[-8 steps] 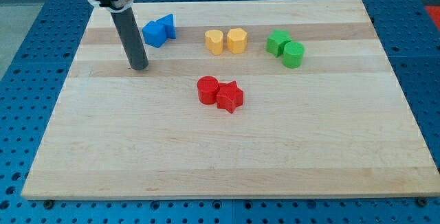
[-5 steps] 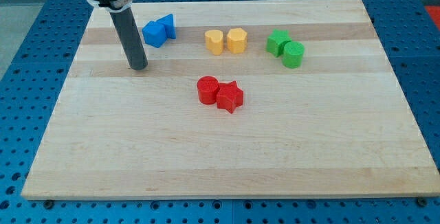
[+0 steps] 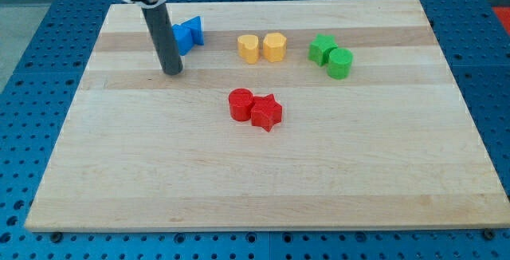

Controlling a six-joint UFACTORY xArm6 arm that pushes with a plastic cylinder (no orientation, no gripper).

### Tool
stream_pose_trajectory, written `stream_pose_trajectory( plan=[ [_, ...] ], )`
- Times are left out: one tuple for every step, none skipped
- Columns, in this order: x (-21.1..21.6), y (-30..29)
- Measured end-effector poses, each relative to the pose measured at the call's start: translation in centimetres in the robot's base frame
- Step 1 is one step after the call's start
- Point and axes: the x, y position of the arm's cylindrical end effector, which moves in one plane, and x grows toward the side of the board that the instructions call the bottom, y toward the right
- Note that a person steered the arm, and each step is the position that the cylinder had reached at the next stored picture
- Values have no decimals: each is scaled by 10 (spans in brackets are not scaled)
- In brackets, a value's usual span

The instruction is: Move your arm towards top center

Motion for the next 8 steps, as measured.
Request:
stream_pose_trajectory(
  plan=[
    [-11,10],
    [-11,10],
    [-12,16],
    [-22,29],
    [-30,36],
    [-39,54],
    [-49,79],
    [-58,84]
  ],
)
